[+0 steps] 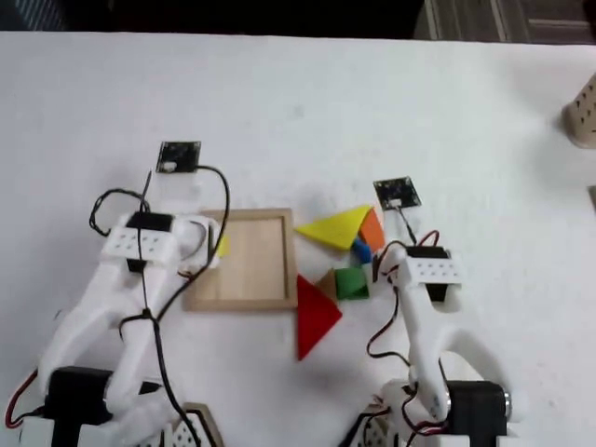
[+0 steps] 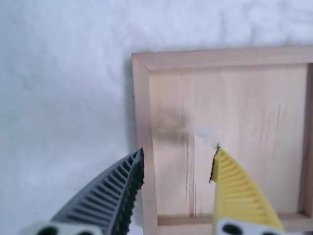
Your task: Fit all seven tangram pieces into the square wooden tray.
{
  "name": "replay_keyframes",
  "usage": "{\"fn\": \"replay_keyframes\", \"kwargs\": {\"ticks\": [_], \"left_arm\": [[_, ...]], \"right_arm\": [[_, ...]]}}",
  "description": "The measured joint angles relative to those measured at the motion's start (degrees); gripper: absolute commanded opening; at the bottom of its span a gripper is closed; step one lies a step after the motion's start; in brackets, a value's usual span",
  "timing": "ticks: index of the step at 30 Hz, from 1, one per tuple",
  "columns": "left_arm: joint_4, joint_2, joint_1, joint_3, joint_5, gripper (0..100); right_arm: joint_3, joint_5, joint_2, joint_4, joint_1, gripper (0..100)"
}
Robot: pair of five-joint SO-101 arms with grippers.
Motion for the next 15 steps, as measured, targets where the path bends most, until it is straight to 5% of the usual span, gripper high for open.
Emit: {"fn": "replay_keyframes", "kwargs": {"ticks": [8, 15], "left_arm": [[0.0, 0.0, 0.0, 0.0, 0.0, 25], [0.0, 0.0, 0.0, 0.0, 0.0, 25]], "right_arm": [[-5.5, -9.1, 0.7, 4.3, -0.1, 23.1], [-5.6, -9.8, 5.4, 1.8, -0.4, 23.2]]}}
